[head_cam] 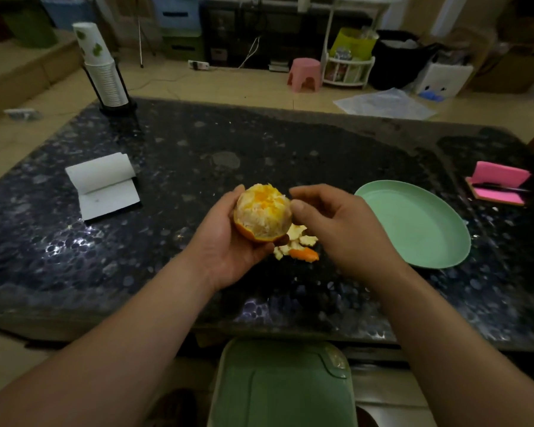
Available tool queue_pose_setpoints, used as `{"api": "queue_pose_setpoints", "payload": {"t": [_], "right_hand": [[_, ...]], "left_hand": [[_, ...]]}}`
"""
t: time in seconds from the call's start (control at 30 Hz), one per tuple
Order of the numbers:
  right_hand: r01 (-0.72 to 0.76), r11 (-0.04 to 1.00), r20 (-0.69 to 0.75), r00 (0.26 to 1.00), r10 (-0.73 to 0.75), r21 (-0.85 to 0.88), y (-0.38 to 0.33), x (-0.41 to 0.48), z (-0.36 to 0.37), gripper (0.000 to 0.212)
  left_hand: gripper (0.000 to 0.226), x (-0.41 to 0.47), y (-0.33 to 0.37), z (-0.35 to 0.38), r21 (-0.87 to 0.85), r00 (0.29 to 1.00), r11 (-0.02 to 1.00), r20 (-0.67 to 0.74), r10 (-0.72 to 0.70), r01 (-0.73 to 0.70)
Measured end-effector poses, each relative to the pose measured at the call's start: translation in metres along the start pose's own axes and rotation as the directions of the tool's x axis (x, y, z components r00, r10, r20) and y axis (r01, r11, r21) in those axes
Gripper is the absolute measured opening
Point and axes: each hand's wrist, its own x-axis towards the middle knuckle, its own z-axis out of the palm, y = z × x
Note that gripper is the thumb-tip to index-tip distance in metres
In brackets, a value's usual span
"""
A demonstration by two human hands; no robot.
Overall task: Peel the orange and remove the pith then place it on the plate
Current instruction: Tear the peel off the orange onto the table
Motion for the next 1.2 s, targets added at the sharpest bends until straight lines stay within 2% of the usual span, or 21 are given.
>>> {"api": "queue_pose_setpoints", "payload": {"t": [0.3, 0.5, 0.67, 1.03, 1.2], "right_hand": [[0.075, 0.993, 0.052, 0.996, -0.071, -0.090, -0.006, -0.014, -0.006, 0.030], [0.044, 0.995, 0.063, 0.997, -0.038, -0.086, -0.010, -0.020, -0.005, 0.029], [0.062, 0.995, -0.012, 0.998, -0.063, -0.078, -0.013, -0.024, 0.001, 0.020], [0.088, 0.996, -0.091, 0.992, -0.091, -0.031, -0.009, -0.023, 0.004, 0.012], [0.044, 0.991, -0.093, 0.995, -0.033, 0.124, -0.010, -0.019, 0.003, 0.008]], "left_hand": [[0.052, -0.009, -0.002, 0.008, 0.108, 0.998, 0.993, 0.055, 0.044, -0.050], [0.048, -0.014, -0.006, 0.013, 0.196, 0.989, 0.970, 0.053, 0.137, -0.145], [0.051, -0.015, -0.010, 0.015, 0.231, 0.978, 0.951, 0.050, 0.201, -0.207], [0.055, -0.015, -0.012, 0.018, 0.240, 0.966, 0.936, 0.041, 0.256, -0.258], [0.051, -0.017, -0.012, 0.020, 0.230, 0.957, 0.929, 0.042, 0.288, -0.290]]}}
